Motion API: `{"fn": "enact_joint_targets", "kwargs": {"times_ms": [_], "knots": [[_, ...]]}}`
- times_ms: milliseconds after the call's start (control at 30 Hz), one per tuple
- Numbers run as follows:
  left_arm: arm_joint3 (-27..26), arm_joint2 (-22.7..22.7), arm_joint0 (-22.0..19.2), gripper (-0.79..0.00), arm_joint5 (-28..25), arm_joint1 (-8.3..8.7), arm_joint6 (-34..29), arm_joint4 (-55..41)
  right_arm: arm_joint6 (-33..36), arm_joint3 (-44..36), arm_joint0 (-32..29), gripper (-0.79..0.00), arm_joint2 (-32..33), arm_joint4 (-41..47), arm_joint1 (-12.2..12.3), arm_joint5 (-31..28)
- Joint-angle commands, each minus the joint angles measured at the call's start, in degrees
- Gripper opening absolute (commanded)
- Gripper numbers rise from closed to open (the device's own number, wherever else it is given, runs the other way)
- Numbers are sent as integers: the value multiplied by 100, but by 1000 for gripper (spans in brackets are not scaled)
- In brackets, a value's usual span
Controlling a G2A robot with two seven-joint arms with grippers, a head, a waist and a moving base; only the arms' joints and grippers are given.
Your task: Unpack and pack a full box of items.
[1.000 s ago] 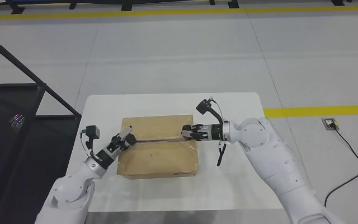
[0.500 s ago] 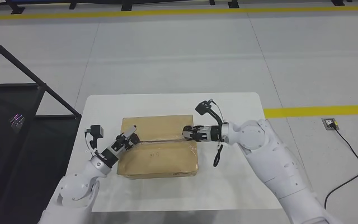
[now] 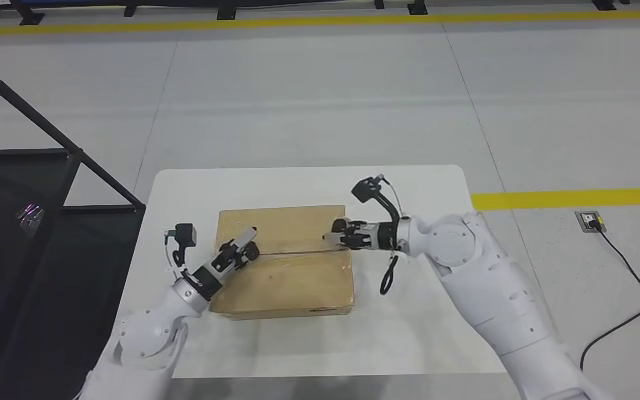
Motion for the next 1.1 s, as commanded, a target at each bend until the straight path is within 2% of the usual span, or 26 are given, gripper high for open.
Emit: {"fn": "enact_joint_targets", "kwargs": {"times_ms": [0,67,133,500,800,1067], "knots": [[4,32,-20,0,11,-6,21,13,-50,-34,-27,-394,27,-46,15,84],[15,70,-45,0,22,-12,30,29,-87,-55,-60,-151,68,-56,32,116],[23,117,-71,0,35,-20,38,41,-159,-87,-117,-12,127,-44,53,134],[84,485,-262,0,130,-82,94,163,-440,-613,-743,0,823,274,278,-133],[164,846,-479,0,250,-164,237,194,-334,-1192,-1355,0,1315,708,458,-668],[337,1252,-755,0,368,-272,399,202,-285,-1429,-1689,0,1587,840,579,-762]]}}
